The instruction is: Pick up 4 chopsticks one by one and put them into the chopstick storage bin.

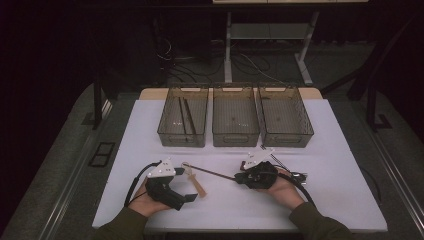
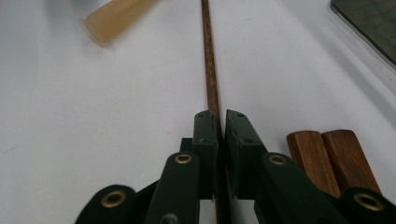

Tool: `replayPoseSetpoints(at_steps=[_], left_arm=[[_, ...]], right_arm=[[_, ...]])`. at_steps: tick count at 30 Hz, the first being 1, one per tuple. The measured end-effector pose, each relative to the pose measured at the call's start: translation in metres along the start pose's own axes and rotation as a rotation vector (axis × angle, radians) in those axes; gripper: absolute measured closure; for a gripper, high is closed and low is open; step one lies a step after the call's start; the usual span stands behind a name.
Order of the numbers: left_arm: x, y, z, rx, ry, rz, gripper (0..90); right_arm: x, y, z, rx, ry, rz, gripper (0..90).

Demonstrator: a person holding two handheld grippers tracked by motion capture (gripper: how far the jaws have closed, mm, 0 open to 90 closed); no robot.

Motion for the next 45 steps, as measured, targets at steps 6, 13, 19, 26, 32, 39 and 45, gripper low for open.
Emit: replayPoseSetpoints(at_steps=[6,13,19,26,32,39,45], left_arm=[[-0.002,0.000,-0.001,-0.003,-0.014,-0.004,0.0],[-0.002,0.000,-0.002,-0.009,-0.022,-0.008,0.0],[-0.002,0.000,-0.002,-0.010,-0.023,-0.016,0.0],[-0.003,0.001,-0.003,-0.019,-0.024,-0.027,0.0],[-0.002,0.000,-0.003,-0.028,-0.023,-0.020,0.0],[-0.002,-0.001,-0.003,-0.023,-0.011,-0.015,0.0],[-0.002,-0.001,-0.003,-0.022,-0.012,-0.013,0.0]], right_arm=[[0.000,-0.002,0.000,-0.005,0.002,0.003,84.6],[0.002,-0.001,0.000,-0.015,-0.006,-0.011,84.8],[0.009,0.002,0.002,-0.064,0.017,-0.002,84.8],[0.019,0.007,0.005,-0.091,0.058,-0.002,84.8],[0.032,0.011,0.008,-0.112,0.111,-0.007,84.8],[0.043,0.016,0.012,-0.128,0.157,-0.005,84.8],[0.054,0.020,0.016,-0.148,0.201,-0.008,84.8]])
Point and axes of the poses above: each handheld gripper's, and its own axes: x roughly backward along the jaws, z roughly out of its top, y roughly to its right, the point moved 3 cm from there along -x, roughly forward along the jaws, and after that the axes turned 12 degrees about -z, right-handed, at the moved point
